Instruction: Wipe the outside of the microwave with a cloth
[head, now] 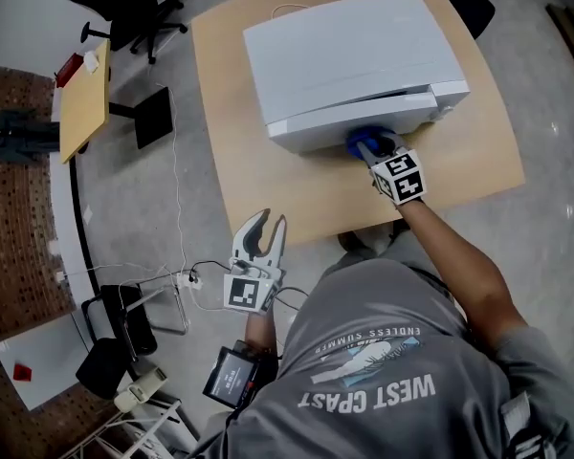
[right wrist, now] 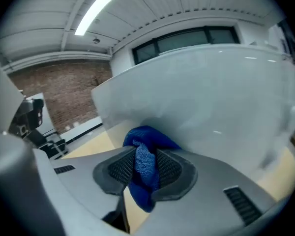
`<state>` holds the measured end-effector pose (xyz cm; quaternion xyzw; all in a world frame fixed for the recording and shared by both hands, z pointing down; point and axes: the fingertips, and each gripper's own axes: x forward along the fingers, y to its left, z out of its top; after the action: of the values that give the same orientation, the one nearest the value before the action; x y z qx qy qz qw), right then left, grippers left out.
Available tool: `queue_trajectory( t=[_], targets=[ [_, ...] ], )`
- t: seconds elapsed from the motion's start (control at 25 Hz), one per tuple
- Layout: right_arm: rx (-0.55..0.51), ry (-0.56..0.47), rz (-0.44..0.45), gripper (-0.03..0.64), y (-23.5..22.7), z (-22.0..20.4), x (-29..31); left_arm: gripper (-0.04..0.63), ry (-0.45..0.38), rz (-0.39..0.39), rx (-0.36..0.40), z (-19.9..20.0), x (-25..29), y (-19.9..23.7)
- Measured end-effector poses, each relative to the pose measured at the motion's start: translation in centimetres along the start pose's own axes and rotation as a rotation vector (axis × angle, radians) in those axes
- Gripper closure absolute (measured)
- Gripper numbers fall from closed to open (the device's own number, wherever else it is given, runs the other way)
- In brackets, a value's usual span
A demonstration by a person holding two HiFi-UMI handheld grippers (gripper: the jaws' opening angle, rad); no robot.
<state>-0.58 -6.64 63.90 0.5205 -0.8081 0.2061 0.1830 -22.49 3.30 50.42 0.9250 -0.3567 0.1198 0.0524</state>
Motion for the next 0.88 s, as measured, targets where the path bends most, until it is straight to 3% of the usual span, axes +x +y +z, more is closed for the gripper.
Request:
queue_trajectory(
  t=[0.16, 0.24, 0.36, 0.52, 0.72, 0.88],
  targets=[
    [-0.194, -0.004, 0.264, 0.512, 11.2, 2.4, 5.0, 0.468, 0.013, 0.011, 0.007, -0.2, -0.3, 0.0],
    [-0.209, -0.023, 0.304, 0.512, 13.3, 4.1, 6.0, 0.468, 0.012, 0.021, 0.009, -0.1, -0.6, 0.1],
    [-0.171, -0.026, 0.298, 0.512, 12.3, 4.4, 5.4, 0.468, 0.005, 0.040, 0.010, 0.0, -1.0, 0.6],
    [-0.084, -0.054, 0.171, 0.512, 4.9, 3.6, 1.0, 0.468, -0.011, 0.047, -0.009, -0.2, -1.1, 1.4],
    [0.020, -0.087, -0.085, 0.512, -6.9, 2.3, -7.3, 0.468, -0.022, -0.002, 0.000, -0.2, 1.2, 1.2],
    [0.230, -0.096, -0.252, 0.512, -15.2, -1.0, -12.6, 0.468, 0.011, 0.014, 0.027, -0.3, 3.5, 2.3]
  ],
)
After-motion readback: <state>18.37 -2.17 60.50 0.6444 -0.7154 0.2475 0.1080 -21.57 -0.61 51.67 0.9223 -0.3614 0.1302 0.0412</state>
